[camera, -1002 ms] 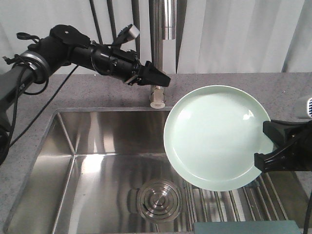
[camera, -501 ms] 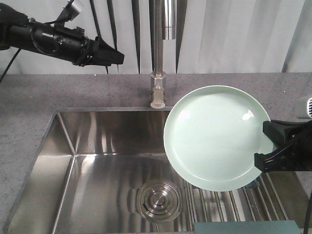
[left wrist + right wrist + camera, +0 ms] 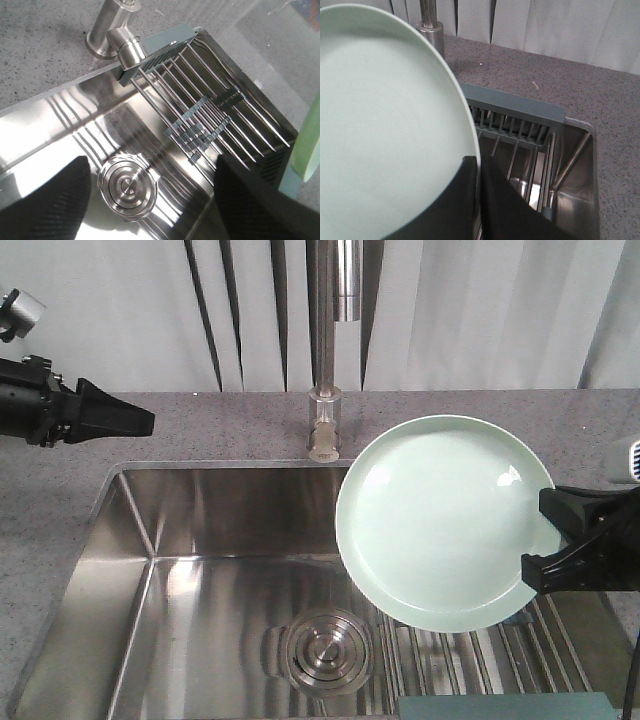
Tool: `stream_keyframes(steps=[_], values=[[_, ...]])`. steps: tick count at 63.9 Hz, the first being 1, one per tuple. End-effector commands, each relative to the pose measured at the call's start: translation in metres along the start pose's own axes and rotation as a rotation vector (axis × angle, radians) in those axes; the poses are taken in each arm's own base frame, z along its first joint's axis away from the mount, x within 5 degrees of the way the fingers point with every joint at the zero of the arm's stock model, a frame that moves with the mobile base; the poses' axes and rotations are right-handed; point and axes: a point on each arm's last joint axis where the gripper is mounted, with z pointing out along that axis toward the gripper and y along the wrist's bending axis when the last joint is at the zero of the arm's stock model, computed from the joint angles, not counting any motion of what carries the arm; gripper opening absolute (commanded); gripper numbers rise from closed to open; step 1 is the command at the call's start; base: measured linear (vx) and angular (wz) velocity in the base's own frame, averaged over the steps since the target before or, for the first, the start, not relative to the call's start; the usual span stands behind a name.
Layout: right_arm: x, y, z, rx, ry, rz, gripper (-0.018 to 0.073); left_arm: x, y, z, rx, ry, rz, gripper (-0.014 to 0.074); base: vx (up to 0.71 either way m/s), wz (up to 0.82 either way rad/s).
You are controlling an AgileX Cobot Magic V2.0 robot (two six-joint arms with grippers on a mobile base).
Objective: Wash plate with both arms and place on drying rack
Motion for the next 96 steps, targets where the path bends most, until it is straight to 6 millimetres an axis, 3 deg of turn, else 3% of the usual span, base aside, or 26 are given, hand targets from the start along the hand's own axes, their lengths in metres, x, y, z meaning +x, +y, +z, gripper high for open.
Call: stream_keyframes(steps=[1, 88, 96], values=[[-0.018, -0.001, -0.006, 0.010, -0.124, -0.013, -0.0009, -0.013, -0.030, -0.017, 0.050, -0.078, 0.054, 0.0505, 0.00, 0.00], [-0.022, -0.002, -0.007, 0.012, -0.168, -0.013, -0.0009, -0.015, -0.036, -0.020, 0.052, -0.093, 0.059, 0.0505, 0.00, 0.00], [-0.029, -0.001, -0.009, -0.008, -0.211, 0.147, -0.0009, -0.015, -0.036, -0.020, 0.052, -0.093, 0.059, 0.0505, 0.00, 0.00]])
